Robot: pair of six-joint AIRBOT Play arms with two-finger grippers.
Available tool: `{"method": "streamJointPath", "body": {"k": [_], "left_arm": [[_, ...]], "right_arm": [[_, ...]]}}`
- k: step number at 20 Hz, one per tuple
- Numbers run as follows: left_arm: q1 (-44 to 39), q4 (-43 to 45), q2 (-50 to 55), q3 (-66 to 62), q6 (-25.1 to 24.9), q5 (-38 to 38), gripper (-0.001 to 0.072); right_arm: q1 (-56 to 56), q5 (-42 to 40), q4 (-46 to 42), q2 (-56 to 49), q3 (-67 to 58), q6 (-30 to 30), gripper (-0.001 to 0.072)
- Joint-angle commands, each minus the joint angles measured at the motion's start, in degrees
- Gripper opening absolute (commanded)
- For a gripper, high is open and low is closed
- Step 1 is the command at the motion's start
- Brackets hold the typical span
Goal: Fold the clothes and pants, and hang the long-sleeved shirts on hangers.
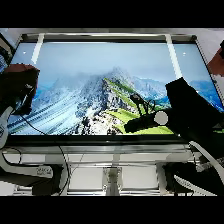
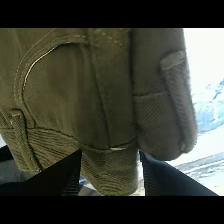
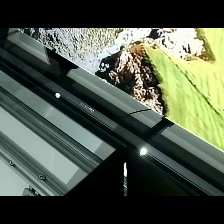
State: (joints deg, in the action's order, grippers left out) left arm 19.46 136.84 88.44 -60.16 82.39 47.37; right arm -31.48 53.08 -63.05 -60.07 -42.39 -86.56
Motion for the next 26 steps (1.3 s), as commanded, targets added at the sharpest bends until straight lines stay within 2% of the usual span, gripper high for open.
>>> {"method": "streamJointPath", "body": {"k": [1,3,4,6,8,9,10,14,16,19,20,21,22,23,26], "left_arm": [[1.2,0.6,0.1,0.0,0.3,-0.1,0.0378],[1.4,0.7,0.0,0.0,0.3,0.2,0.0166],[1.3,0.7,-0.2,0.0,0.3,0.4,0.0131],[0.5,0.8,-1.7,0.0,-0.1,0.4,0.0129],[-0.3,1.0,-4.8,0.0,-3.3,0.3,0.0129],[-0.9,1.2,-7.0,-0.1,-5.1,0.3,0.0105],[-1.4,1.2,-9.5,-0.1,-6.3,0.1,0.0031],[-3.8,0.0,-20.2,-2.8,-5.1,-0.9,0.0032],[-6.4,-8.5,-24.3,-7.3,-5.9,-0.8,0.0030],[-15.3,-22.0,-27.6,-14.7,-17.4,1.6,0.0030],[-19.7,-22.7,-28.0,-17.1,-19.0,3.5,0.0030],[-24.0,-22.7,-28.0,-19.3,-19.0,5.5,0.0030],[-28.5,-22.7,-28.0,-21.2,-19.0,7.5,0.0030],[-32.5,-22.7,-28.0,-22.5,-19.0,8.8,0.0030],[-42.5,-22.2,-27.9,-23.6,-17.3,10.8,0.0031]], "right_arm": [[0.0,0.1,0.2,0.0,0.0,0.0,0.0024],[0.0,0.0,0.2,0.0,0.0,0.0,0.0024],[0.0,0.0,0.2,0.0,0.0,0.0,0.0024],[0.0,0.0,0.0,0.0,0.0,0.0,0.0024],[0.0,-0.1,-0.3,0.0,0.0,0.0,0.0024],[0.0,-0.2,-0.4,0.0,0.0,0.1,0.0024],[0.0,-0.2,-0.5,0.0,0.0,0.1,0.0024],[0.0,-0.1,-1.4,0.0,0.0,0.4,0.0024],[0.0,-0.1,-3.3,0.0,-0.2,5.2,0.0024],[0.1,0.5,-11.5,0.0,-2.2,9.7,0.0025],[0.1,1.4,-13.3,0.0,-3.4,11.4,0.0063],[0.1,2.8,-14.1,0.0,-4.7,13.3,0.0204],[0.1,4.0,-14.5,0.0,-6.3,14.5,0.0378],[0.1,5.0,-14.6,0.0,-8.1,15.2,0.0464],[-0.3,3.6,-13.3,0.1,-12.8,15.8,0.0515]]}}
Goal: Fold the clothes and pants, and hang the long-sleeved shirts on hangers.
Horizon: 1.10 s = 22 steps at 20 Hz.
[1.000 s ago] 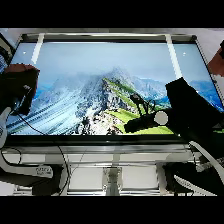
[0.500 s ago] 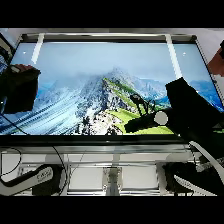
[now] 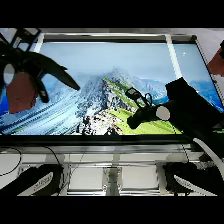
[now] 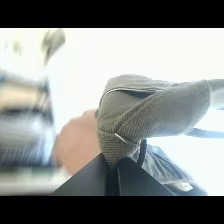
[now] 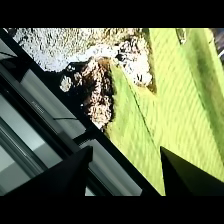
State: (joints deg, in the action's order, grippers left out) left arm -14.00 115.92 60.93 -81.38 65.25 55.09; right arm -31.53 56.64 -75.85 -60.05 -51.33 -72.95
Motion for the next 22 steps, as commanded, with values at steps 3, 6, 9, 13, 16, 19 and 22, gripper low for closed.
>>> {"method": "streamJointPath", "body": {"k": [3,6,9,13,16,19,22], "left_arm": [[-14.9,2.5,0.6,-2.4,5.2,3.1,0.0031],[-16.8,2.8,2.0,-2.4,7.7,3.3,0.0031],[-18.1,2.6,2.7,-2.4,8.3,4.9,0.0031],[-18.3,2.9,2.7,-2.4,8.2,5.6,0.0031],[-18.3,3.7,2.7,-2.4,8.2,5.6,0.0031],[-18.3,3.7,2.7,-2.4,8.2,5.6,0.0031],[-18.3,3.7,2.7,-2.4,8.2,5.6,0.0031]], "right_arm": [[-2.7,-6.0,4.2,-0.1,-4.9,2.1,0.0626],[-7.5,-15.8,5.0,-1.2,-4.8,1.5,0.0625],[-10.3,-27.8,3.5,-4.7,-4.8,1.1,0.0624],[-12.0,-33.1,3.7,-9.3,-5.0,-2.0,0.0603],[-15.9,-33.4,3.7,-10.0,-6.9,-2.2,0.0603],[-17.6,-36.3,3.7,-10.1,-8.0,-7.3,0.0603],[-17.6,-38.2,3.7,-10.8,-8.1,-10.6,0.0603]]}}
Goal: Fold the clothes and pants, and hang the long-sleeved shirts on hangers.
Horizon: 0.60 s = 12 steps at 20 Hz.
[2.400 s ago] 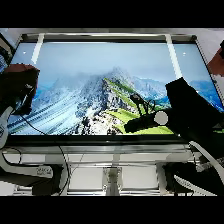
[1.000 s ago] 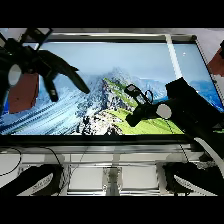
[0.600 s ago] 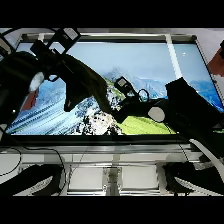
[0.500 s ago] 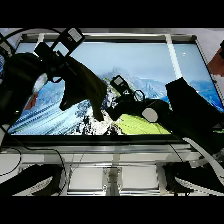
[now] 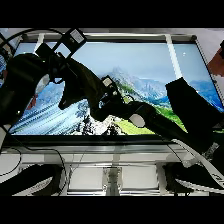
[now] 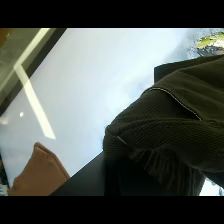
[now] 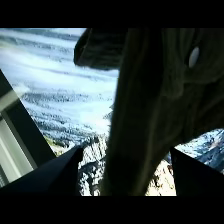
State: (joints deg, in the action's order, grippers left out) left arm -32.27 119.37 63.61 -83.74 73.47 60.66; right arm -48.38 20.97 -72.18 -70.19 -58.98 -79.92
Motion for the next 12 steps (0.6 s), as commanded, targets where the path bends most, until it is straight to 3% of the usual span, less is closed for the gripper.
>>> {"method": "streamJointPath", "body": {"k": [1,12], "left_arm": [[0.0,0.2,0.0,0.0,0.0,0.1,0.0031],[0.0,1.9,0.0,0.0,0.0,0.0,0.0031]], "right_arm": [[-0.8,-2.3,0.1,-1.2,-0.4,-4.2,0.0604],[-0.2,-3.9,3.1,-11.0,-0.4,-9.2,0.0546]]}}
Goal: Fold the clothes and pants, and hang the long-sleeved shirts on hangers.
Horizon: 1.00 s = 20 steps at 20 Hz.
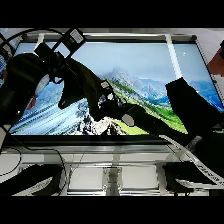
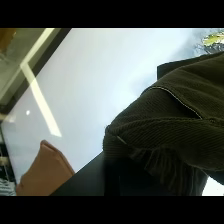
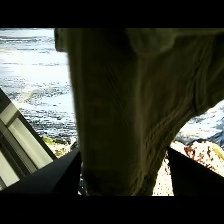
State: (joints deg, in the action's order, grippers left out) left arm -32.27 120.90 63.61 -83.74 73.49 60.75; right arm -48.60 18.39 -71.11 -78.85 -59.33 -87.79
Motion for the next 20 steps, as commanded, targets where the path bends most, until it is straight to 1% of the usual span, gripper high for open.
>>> {"method": "streamJointPath", "body": {"k": [1,2,3,4,6,7,9,10,11,12,14,16,19,20], "left_arm": [[0.0,0.4,0.0,0.0,0.0,0.0,0.0031],[0.0,0.4,0.0,0.0,0.0,0.0,0.0031],[0.0,0.5,0.0,0.0,0.0,0.0,0.0031],[0.4,0.6,0.0,0.0,0.0,0.0,0.0031],[2.1,0.6,-0.1,0.0,0.3,0.6,0.0032],[3.3,0.6,-0.2,0.0,1.7,1.4,0.0032],[5.5,0.5,-1.5,0.0,5.1,2.3,0.0032],[5.9,0.5,-2.6,0.0,5.5,2.3,0.0032],[5.8,0.3,-3.8,-0.1,5.9,2.3,0.0032],[5.5,-0.3,-5.5,-0.1,7.1,2.3,0.0032],[4.5,-3.4,-9.3,-0.3,11.5,1.6,0.0032],[3.1,-7.3,-13.7,-0.4,14.8,1.5,0.0031],[2.1,-12.9,-20.7,-0.5,22.7,1.4,0.0032],[2.1,-14.1,-22.6,-0.9,24.6,1.4,0.0032]], "right_arm": [[0.0,-1.8,3.2,-2.9,-0.1,-1.4,0.0471],[-0.2,-1.9,3.4,-3.0,-0.1,-1.3,0.0289],[-0.5,-1.9,3.3,-2.8,-0.1,-1.1,0.0083],[-0.7,-1.8,3.3,-2.5,-0.2,-1.1,0.0024],[-0.7,-0.9,3.2,-0.6,-0.2,-1.1,0.0023],[-0.3,0.5,2.0,1.3,-0.2,-1.1,0.0023],[1.4,8.0,-2.4,6.6,-1.2,-1.0,0.0023],[2.6,14.3,-4.2,9.8,-2.3,1.2,0.0021],[4.2,22.7,-4.7,13.2,-4.2,5.7,0.0020],[6.0,31.6,-4.8,16.3,-6.8,8.5,0.0020],[9.5,45.2,-4.8,21.3,-12.7,10.2,0.0019],[11.3,55.3,-4.6,24.7,-19.4,10.8,0.0019],[11.6,69.7,-2.4,26.3,-30.2,11.2,0.0019],[11.6,73.7,-1.2,26.3,-33.0,12.7,0.0020]]}}
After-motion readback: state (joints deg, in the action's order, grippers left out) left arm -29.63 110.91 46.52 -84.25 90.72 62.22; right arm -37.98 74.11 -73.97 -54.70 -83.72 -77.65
